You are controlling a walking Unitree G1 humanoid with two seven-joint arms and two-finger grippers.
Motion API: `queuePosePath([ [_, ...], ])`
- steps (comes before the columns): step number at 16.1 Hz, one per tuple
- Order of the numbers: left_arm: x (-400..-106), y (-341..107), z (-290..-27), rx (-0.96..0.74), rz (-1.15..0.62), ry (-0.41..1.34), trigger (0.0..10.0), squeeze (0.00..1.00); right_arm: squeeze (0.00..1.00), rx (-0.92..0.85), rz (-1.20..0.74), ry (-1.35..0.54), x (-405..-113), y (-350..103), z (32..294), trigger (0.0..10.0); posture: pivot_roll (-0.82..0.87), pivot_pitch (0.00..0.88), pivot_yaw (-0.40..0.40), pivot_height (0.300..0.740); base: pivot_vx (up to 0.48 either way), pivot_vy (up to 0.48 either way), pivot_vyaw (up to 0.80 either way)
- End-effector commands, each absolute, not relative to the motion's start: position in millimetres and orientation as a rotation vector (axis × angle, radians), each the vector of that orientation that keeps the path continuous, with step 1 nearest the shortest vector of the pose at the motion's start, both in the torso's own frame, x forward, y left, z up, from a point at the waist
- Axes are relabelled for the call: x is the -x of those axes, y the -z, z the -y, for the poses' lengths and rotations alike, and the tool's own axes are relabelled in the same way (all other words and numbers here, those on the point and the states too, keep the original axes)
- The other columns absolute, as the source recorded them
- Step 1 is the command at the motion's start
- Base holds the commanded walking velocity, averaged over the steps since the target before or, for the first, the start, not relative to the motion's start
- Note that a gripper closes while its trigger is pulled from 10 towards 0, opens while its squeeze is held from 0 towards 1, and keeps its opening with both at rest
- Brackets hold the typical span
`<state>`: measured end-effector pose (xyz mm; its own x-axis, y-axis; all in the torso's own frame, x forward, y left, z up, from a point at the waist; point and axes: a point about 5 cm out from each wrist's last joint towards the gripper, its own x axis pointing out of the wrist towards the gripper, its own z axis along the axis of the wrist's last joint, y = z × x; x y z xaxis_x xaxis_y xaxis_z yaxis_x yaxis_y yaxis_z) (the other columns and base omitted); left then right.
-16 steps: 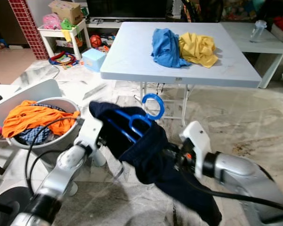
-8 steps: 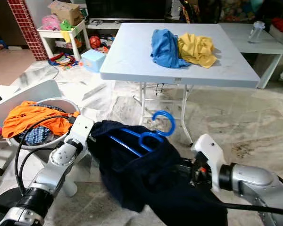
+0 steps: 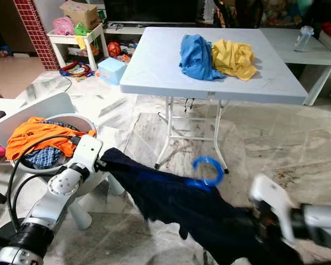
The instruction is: Hang hanger
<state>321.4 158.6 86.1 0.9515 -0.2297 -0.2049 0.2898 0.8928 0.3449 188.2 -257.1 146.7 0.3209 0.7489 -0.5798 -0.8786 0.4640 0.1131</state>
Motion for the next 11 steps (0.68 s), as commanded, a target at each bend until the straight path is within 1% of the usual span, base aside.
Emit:
queuePosePath([
  [1,-327.4,-92.2,-172.1,-0.380,-0.163,0.223,10.0,0.00,0.00,0.250,-0.578,-1.112,-187.1,-166.9,263.4,10.0,-0.10,0.015,0.006,0.740,0.000,0.000,0.00],
  [2,-328.4,-89.2,-169.9,-0.364,-0.185,0.244,10.0,0.00,0.00,0.194,-0.486,-1.132,-188.5,-185.2,262.5,10.0,-0.10,0.018,0.010,0.740,0.000,0.000,0.00],
  [4,-328.7,-80.3,-167.8,-0.320,-0.254,0.267,10.0,0.00,0.00,0.168,-0.375,-1.185,-189.2,-208.2,255.2,10.0,-0.11,0.018,0.011,0.740,0.000,0.000,0.00],
  [6,-325.5,-70.2,-157.4,-0.250,-0.324,0.331,10.0,0.00,0.00,0.111,-0.270,-1.198,-194.9,-225.5,251.0,10.0,-0.11,0.018,0.012,0.740,0.000,0.000,0.00],
  [7,-324.4,-67.7,-153.2,-0.262,-0.328,0.350,10.0,0.00,0.00,0.092,-0.238,-1.206,-195.6,-230.1,249.4,10.0,-0.11,0.018,0.012,0.740,0.000,0.000,0.00],
  [9,-318.2,-64.8,-134.0,-0.237,-0.322,0.429,10.0,0.00,0.00,0.002,-0.125,-1.139,-207.7,-238.0,246.5,10.0,-0.10,0.018,0.007,0.740,0.000,0.000,0.00],
  [10,-313.9,-66.0,-122.4,-0.228,-0.302,0.488,10.0,0.00,0.00,-0.048,-0.060,-1.045,-220.4,-238.3,244.5,10.0,-0.10,0.016,0.005,0.740,0.000,0.000,0.00],
  [11,-311.2,-66.4,-116.8,-0.218,-0.294,0.521,10.0,0.00,0.00,-0.061,-0.038,-0.998,-226.7,-237.1,242.5,10.0,-0.10,0.016,0.005,0.740,0.000,0.000,0.00],
])
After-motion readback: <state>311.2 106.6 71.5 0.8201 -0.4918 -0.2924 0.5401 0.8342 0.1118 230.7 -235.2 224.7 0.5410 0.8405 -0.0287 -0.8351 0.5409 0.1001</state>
